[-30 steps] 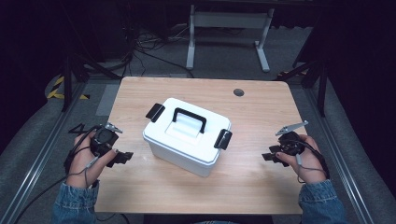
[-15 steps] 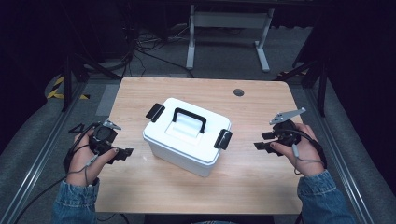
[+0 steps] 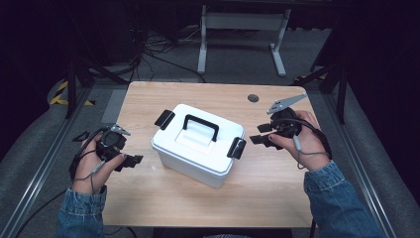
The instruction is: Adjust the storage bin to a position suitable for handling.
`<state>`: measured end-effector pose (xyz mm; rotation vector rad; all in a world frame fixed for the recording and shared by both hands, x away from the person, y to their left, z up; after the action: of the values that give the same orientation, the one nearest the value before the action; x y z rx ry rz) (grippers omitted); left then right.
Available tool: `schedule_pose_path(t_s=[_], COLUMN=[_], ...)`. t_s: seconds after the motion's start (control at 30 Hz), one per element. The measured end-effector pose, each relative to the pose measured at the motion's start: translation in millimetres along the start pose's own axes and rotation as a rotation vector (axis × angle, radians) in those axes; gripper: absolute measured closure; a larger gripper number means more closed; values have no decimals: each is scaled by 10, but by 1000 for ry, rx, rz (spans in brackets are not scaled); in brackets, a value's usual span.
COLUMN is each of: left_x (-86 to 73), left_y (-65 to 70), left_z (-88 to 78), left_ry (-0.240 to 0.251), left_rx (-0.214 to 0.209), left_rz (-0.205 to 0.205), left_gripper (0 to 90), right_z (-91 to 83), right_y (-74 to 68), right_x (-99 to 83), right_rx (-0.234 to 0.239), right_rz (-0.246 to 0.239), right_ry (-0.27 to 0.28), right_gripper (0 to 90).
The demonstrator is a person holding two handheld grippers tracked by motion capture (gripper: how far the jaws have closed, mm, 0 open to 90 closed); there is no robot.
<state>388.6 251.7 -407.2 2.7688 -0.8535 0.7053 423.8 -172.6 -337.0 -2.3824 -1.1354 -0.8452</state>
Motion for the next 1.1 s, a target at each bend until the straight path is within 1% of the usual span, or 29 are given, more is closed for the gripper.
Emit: schedule_pose_path(t_s=[0.13, 0.3, 0.43, 0.47, 0.5, 0.57, 0.6, 0.67, 0.8, 0.83, 0.87, 0.9, 0.93, 0.97, 1.07, 1.1], left_x=[18, 29, 30, 30, 31, 30, 31, 32, 59, 68, 68, 71, 73, 74, 91, 91], left_y=[-14, -14, -16, -16, -17, -12, -17, -16, -18, -28, -28, -15, -10, -11, -6, -6], left_z=[0, -1, 0, 0, -1, -2, -2, 2, 12, 13, 13, 13, 18, 22, 20, 20], left_ry=[6, 13, 12, 12, 12, 12, 11, 13, 15, 18, 18, 15, 15, 12, 17, 17], left_rx=[-5, -10, -12, -13, -15, -19, -18, -20, -24, -21, -21, -28, -31, -30, -33, -33], left_rz=[12, 7, 9, 9, 10, 2, 2, 2, 2, 17, 17, 6, 5, 12, 9, 9], left_gripper=[201, 201, 202, 203, 205, 205, 205, 206, 206, 206, 206, 206, 206, 206, 206, 206], right_z=[45, 122, 170, 186, 222, 239, 279, 300, 426, 456, 456, 512, 512, 540, 657, 657], right_y=[-32, -80, -122, -129, -143, -152, -170, -185, -264, -280, -280, -313, -313, -329, -388, -388], right_x=[112, 247, 339, 363, 408, 427, 465, 483, 558, 571, 571, 595, 595, 605, 641, 641], right_rx=[3, 18, 44, 49, 49, 49, 53, 59, 96, 105, 105, 110, 110, 106, 115, 115], right_rz=[-10, -24, -26, -32, -41, -43, -52, -51, -55, -56, -56, -63, -63, -67, -82, -82], right_ry=[3, 13, 21, 22, 21, 16, 14, 15, 17, 15, 15, 7, 7, -2, -27, -27], right_gripper=[496, 509, 518, 520, 527, 531, 538, 542, 555, 557, 557, 562, 562, 564, 592, 592])
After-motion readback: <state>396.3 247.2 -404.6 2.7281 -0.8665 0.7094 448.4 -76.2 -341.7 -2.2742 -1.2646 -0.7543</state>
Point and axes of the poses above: each handheld gripper's, and its own axes: z roughly forward along the jaws, x roughly out of its top, y roughly to its right, the point moved 5 cm from there along z, roughly forward along the jaws, and after that the axes turned 1 degree about z, right-handed, at the moved point
